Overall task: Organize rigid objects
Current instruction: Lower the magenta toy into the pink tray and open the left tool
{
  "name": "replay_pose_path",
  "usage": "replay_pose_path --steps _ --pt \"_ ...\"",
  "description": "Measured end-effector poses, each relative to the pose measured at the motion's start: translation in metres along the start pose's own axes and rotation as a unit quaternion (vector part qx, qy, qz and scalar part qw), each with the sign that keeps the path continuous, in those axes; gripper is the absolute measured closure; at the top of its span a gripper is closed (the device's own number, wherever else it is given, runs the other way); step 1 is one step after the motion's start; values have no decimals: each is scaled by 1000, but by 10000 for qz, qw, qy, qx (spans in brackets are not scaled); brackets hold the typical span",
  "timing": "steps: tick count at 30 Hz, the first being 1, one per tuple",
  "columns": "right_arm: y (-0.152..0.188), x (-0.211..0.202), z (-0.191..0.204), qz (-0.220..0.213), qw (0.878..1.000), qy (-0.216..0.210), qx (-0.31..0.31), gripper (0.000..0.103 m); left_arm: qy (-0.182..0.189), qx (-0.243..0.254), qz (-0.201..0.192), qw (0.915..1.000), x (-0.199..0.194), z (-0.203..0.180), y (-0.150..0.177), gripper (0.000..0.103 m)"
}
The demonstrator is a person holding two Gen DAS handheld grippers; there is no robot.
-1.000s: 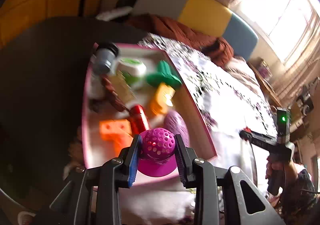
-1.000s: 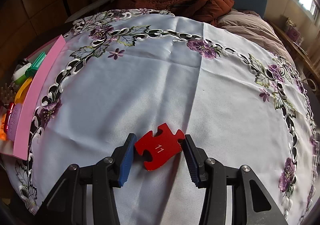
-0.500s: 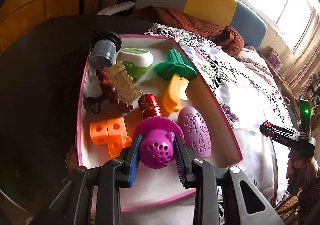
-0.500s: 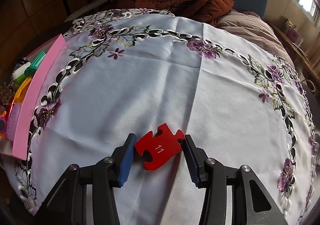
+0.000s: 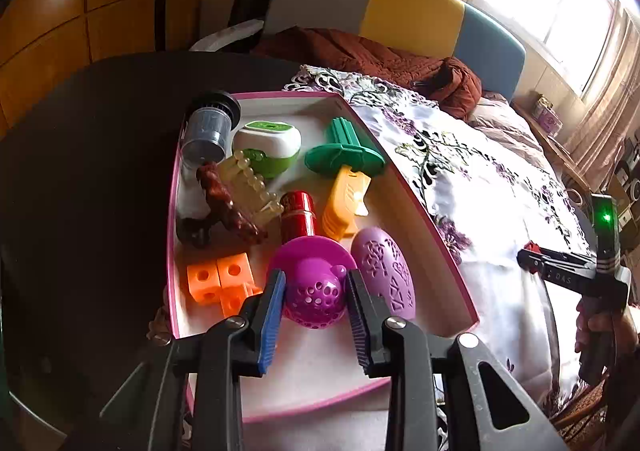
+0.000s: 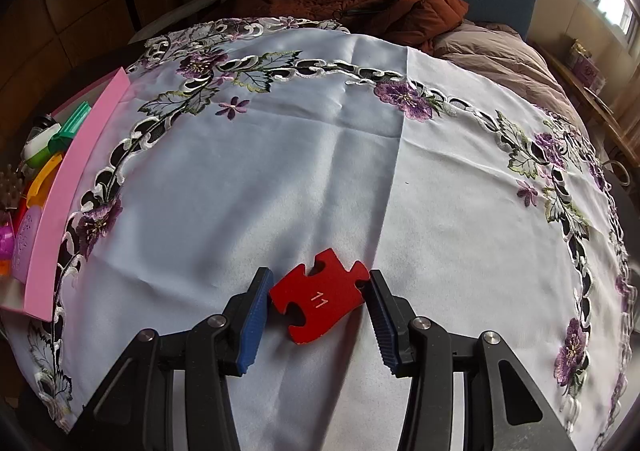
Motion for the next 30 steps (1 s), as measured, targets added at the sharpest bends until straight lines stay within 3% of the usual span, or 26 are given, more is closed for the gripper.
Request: replay_pose_path --steps 5,12,23,30 --pt "0 0 1 -2 10000 5 -5 55 -46 69 14 10000 -5 -3 5 73" --pt "0 0 0 0 10000 15 -13 55 179 -39 187 9997 -11 -6 11 73" --pt "-1 0 1 -5 10000 31 -23 55 -143 135 252 9995 -1 -11 6 72" --pt "-1 0 1 -16 10000 49 -43 55 -159 25 206 9997 0 -7 6 69"
Point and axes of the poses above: each gripper's, at about its wrist camera, not at the fingertips, and x roughly the way its jaws point, z to its left, y to its underside, the point moved 1 cm from there along x, roughly the way its jaws point, and after that the axes turned 12 degrees about y, right-handed, at the moved point
